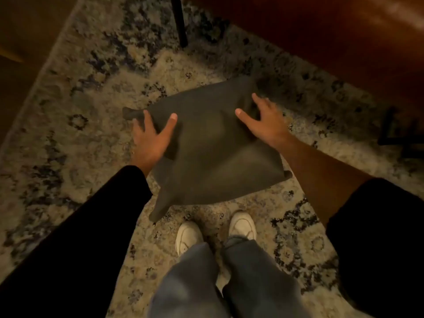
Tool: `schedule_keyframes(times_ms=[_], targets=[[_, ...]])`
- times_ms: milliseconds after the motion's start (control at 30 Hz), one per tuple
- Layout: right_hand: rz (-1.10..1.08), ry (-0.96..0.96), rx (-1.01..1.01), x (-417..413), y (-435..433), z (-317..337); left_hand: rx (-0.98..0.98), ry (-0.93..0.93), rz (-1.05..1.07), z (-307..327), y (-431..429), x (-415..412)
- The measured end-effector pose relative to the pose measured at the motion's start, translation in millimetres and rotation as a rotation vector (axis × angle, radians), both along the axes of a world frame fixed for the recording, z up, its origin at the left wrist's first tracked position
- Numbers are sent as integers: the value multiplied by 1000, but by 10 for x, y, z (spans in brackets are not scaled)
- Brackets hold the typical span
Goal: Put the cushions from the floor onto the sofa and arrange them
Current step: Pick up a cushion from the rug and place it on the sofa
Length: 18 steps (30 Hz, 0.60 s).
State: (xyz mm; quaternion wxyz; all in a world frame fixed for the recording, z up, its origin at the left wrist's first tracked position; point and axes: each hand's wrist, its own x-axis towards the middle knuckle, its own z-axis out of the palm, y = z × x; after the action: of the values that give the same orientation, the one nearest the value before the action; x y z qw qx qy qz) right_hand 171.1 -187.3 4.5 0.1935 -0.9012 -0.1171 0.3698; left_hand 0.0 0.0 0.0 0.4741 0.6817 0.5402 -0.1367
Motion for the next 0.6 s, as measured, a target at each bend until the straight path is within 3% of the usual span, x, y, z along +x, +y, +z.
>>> schedule_keyframes(times_ms=[133, 300, 600], targets=[[-144, 41, 0, 118, 86, -249, 68, -35, 208, -322, 47, 0], [-298, 154, 36, 182, 151, -485, -141, -185, 542, -601, 80, -15], [-498, 176, 95, 170, 155, -587, -171, -181, 546, -623, 126, 22]])
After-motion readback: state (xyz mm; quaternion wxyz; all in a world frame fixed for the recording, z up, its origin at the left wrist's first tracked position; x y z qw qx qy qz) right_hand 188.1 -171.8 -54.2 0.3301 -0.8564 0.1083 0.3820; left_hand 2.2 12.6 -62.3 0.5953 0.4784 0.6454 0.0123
